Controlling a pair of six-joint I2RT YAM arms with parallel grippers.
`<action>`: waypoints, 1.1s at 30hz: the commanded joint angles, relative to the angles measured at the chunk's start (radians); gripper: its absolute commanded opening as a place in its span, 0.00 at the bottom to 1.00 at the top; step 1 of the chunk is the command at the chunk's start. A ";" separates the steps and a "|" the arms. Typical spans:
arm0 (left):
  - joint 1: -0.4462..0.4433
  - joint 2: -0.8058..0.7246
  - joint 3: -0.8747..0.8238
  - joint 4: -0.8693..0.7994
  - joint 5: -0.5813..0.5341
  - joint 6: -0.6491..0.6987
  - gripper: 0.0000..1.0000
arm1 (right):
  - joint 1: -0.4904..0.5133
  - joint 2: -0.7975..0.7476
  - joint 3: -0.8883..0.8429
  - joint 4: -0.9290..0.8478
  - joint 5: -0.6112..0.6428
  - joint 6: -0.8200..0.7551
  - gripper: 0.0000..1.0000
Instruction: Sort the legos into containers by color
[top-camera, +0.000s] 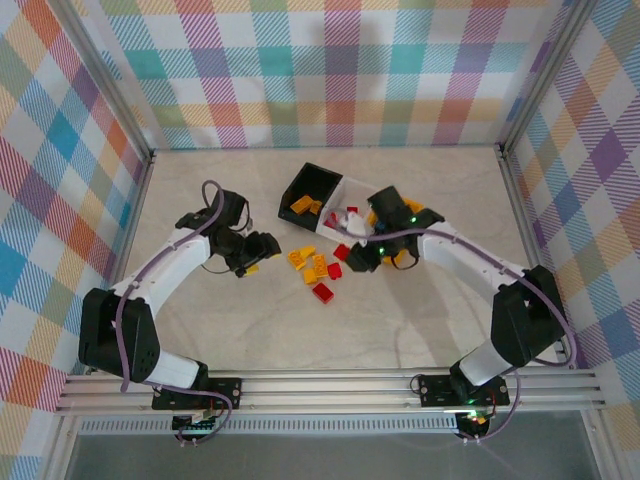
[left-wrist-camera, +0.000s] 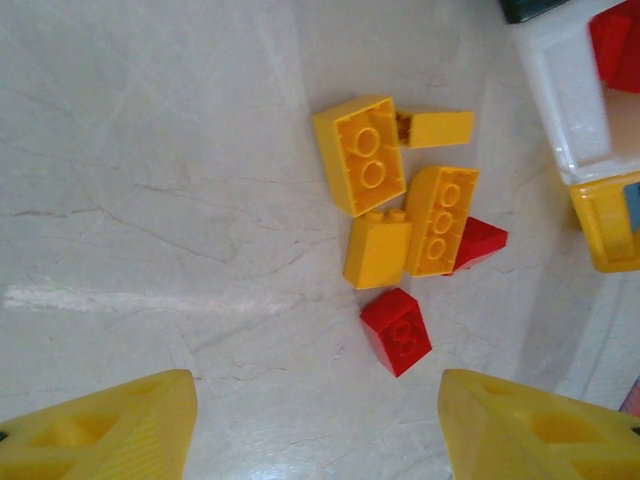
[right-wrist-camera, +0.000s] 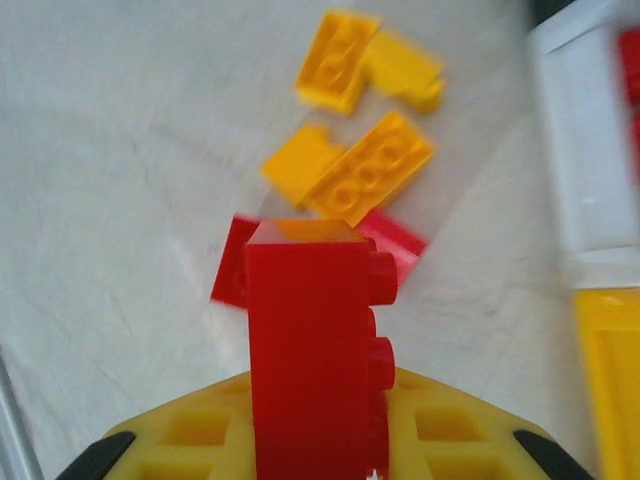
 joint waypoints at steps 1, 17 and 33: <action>-0.010 -0.030 -0.040 0.016 0.011 -0.033 0.65 | -0.034 0.047 0.121 0.004 -0.063 0.155 0.18; -0.036 -0.149 -0.145 -0.031 -0.005 -0.014 0.66 | -0.110 0.526 0.580 -0.117 0.049 0.359 0.17; -0.036 -0.125 -0.149 0.002 0.026 -0.020 0.73 | -0.111 0.610 0.639 -0.131 0.063 0.375 0.30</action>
